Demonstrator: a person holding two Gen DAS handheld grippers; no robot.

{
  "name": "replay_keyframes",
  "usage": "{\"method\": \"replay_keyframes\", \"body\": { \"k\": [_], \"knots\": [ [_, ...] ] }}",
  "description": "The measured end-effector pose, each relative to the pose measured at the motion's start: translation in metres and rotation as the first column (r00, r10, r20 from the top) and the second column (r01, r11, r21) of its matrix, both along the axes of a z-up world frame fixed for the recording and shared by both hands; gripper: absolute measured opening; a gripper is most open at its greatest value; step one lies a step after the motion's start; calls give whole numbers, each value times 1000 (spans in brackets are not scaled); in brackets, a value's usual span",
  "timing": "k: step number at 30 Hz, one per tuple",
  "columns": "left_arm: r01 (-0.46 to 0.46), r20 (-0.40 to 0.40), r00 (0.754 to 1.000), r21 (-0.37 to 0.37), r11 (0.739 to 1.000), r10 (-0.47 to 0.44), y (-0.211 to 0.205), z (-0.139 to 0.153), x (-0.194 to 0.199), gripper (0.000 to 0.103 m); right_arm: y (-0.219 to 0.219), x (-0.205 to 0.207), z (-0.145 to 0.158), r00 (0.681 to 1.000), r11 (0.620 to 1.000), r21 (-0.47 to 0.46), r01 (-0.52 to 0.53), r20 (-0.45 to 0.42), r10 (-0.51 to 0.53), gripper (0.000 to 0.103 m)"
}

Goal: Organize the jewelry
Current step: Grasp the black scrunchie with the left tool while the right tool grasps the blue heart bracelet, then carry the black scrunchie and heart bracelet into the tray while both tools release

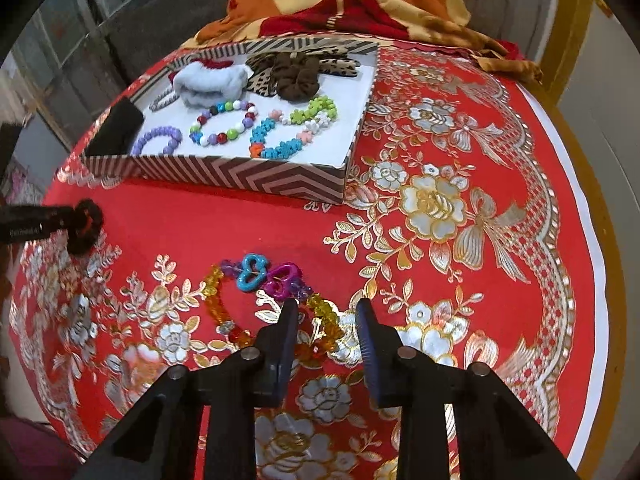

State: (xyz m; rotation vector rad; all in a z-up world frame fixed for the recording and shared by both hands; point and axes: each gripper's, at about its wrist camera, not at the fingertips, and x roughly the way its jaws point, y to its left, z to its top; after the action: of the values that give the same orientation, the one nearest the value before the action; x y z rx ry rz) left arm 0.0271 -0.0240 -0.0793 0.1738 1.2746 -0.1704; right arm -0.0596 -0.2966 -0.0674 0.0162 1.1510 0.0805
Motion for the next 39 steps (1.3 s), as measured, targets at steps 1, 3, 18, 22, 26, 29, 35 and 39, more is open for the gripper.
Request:
{"method": "replay_keyframes", "body": {
  "k": [1,3,18,22,26,29,35,39],
  "knots": [
    [2,3,1000,3,1000,-2,-2,0,1,42,1,1,0,1000,1000,-10,-9,0,9,26],
    [6,8,1000,9,1000,-6,-5,1,5,42,2,3,-1,1000,999,-35,-23,2,23,22],
    [19,-47,998,-197,980,-29,1,18,5,5,1,-9,38,997,996,85,1,81,-8,9],
    [47,-13,999,-226,973,-51,-4,40,1,5,10,-15,66,990,997,77,-16,138,6,9],
    [80,36,997,-247,966,-73,-12,62,5,5,14,-9,88,983,997,66,-27,182,14,9],
    [90,63,995,-254,963,-76,-18,73,13,5,13,-3,100,978,998,55,-35,207,23,9],
    [82,100,993,-274,958,-57,-25,91,36,5,16,26,121,967,997,38,-64,250,53,9],
    [57,108,994,-260,964,-30,-33,89,58,5,22,52,122,964,995,42,-93,254,79,9]
  ]
}}
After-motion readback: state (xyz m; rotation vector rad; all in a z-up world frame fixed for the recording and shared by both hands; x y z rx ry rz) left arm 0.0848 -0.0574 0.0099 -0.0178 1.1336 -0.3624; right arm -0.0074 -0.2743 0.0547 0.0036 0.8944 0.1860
